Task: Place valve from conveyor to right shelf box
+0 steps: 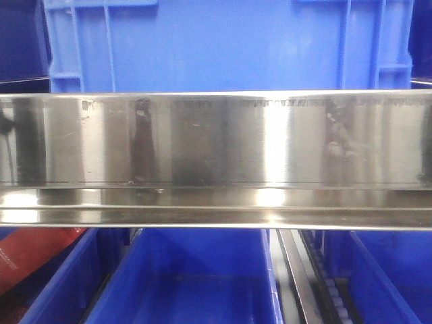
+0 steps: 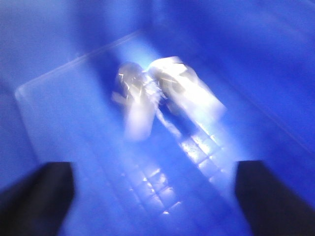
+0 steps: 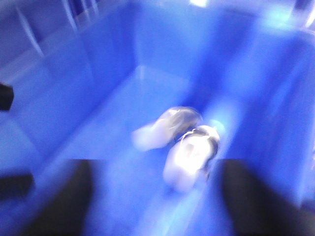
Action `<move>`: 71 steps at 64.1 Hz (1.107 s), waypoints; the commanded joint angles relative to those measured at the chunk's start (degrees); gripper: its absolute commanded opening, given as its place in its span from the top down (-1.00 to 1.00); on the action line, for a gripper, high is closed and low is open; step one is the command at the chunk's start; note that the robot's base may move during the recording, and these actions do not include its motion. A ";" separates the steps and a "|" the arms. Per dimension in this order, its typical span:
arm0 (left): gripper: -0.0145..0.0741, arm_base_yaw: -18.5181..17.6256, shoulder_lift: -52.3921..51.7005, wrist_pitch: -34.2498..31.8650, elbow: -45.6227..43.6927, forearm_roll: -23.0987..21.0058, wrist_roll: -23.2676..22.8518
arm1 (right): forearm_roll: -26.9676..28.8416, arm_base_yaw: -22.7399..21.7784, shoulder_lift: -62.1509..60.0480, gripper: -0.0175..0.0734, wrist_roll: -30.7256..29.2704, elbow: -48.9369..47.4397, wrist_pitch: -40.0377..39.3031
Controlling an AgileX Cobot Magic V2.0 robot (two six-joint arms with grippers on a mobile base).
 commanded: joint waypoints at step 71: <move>0.92 7.51 -83.03 -45.55 90.80 0.69 -3.31 | -9.03 -0.44 -73.42 0.96 -0.08 82.98 -32.24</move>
